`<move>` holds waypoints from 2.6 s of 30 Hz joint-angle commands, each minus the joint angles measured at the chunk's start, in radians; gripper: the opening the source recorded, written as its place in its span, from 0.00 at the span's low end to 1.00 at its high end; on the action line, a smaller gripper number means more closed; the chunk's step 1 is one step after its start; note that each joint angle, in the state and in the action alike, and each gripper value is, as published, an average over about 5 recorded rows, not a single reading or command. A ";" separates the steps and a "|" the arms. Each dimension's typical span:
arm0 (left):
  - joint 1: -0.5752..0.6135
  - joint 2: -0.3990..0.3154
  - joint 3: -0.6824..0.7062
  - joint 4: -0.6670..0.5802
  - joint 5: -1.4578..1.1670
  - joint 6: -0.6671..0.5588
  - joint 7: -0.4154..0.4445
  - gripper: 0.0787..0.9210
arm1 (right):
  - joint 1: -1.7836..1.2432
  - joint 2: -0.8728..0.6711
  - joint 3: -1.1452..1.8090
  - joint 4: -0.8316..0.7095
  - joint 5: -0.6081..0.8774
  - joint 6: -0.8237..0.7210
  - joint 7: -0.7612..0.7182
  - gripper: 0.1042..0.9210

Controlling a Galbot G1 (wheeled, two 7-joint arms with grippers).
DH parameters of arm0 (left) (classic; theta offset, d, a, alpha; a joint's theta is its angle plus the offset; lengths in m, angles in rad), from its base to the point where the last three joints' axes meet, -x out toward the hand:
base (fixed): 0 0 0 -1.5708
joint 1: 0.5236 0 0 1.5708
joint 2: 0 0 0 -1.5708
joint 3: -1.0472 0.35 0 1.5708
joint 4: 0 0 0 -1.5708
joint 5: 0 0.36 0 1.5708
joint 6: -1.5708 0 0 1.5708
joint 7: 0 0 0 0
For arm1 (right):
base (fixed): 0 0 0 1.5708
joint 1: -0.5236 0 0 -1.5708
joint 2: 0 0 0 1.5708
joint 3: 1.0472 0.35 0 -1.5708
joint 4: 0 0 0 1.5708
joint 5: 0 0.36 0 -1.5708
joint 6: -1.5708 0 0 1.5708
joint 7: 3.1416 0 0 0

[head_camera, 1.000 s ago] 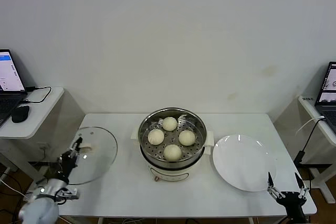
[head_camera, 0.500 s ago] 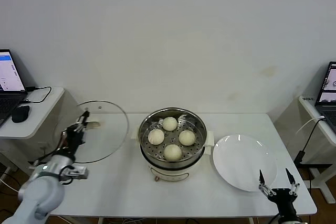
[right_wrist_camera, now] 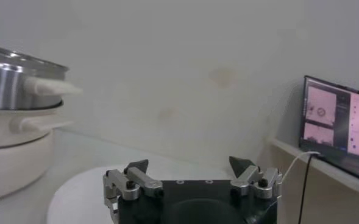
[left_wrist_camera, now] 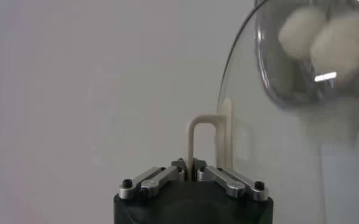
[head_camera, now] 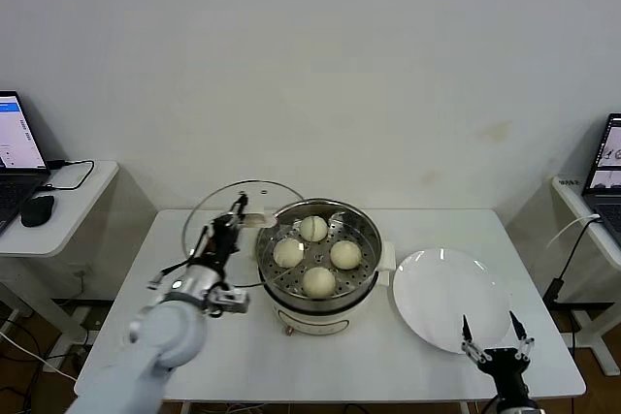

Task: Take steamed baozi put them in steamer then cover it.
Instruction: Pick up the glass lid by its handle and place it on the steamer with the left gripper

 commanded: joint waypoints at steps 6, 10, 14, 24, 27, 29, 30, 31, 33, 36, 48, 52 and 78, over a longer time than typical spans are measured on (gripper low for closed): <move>-0.145 -0.248 0.232 0.078 0.204 0.111 0.130 0.07 | 0.000 0.010 -0.017 -0.015 -0.040 0.014 0.002 0.88; -0.139 -0.279 0.244 0.099 0.220 0.122 0.129 0.07 | -0.001 0.011 -0.019 -0.017 -0.044 0.015 0.002 0.88; -0.133 -0.305 0.252 0.113 0.233 0.130 0.129 0.07 | -0.001 0.010 -0.021 -0.018 -0.044 0.015 0.003 0.88; -0.125 -0.330 0.264 0.140 0.253 0.135 0.127 0.07 | -0.002 0.011 -0.026 -0.022 -0.048 0.020 0.004 0.88; -0.124 -0.331 0.259 0.154 0.256 0.132 0.124 0.07 | -0.003 0.011 -0.026 -0.021 -0.048 0.021 0.004 0.88; -0.124 -0.331 0.251 0.164 0.257 0.131 0.121 0.07 | -0.005 0.010 -0.026 -0.021 -0.048 0.022 0.004 0.88; -0.124 -0.330 0.247 0.167 0.257 0.130 0.120 0.07 | -0.005 0.009 -0.027 -0.021 -0.048 0.023 0.004 0.88; -0.123 -0.329 0.242 0.170 0.257 0.129 0.119 0.07 | -0.006 0.009 -0.027 -0.021 -0.048 0.023 0.004 0.88; -0.123 -0.326 0.234 0.173 0.256 0.127 0.119 0.07 | -0.007 0.008 -0.027 -0.022 -0.048 0.024 0.004 0.88; -0.122 -0.323 0.228 0.172 0.255 0.126 0.118 0.07 | -0.008 0.008 -0.027 -0.023 -0.048 0.025 0.004 0.88; -0.106 -0.332 0.227 0.186 0.265 0.113 0.101 0.07 | -0.009 0.006 -0.032 -0.025 -0.049 0.027 0.004 0.88; -0.108 -0.332 0.220 0.193 0.265 0.111 0.098 0.07 | -0.011 0.005 -0.033 -0.026 -0.049 0.028 0.003 0.88; -0.081 -0.334 0.221 0.169 0.250 0.100 0.091 0.07 | -0.013 0.005 -0.040 -0.032 -0.056 0.033 0.003 0.88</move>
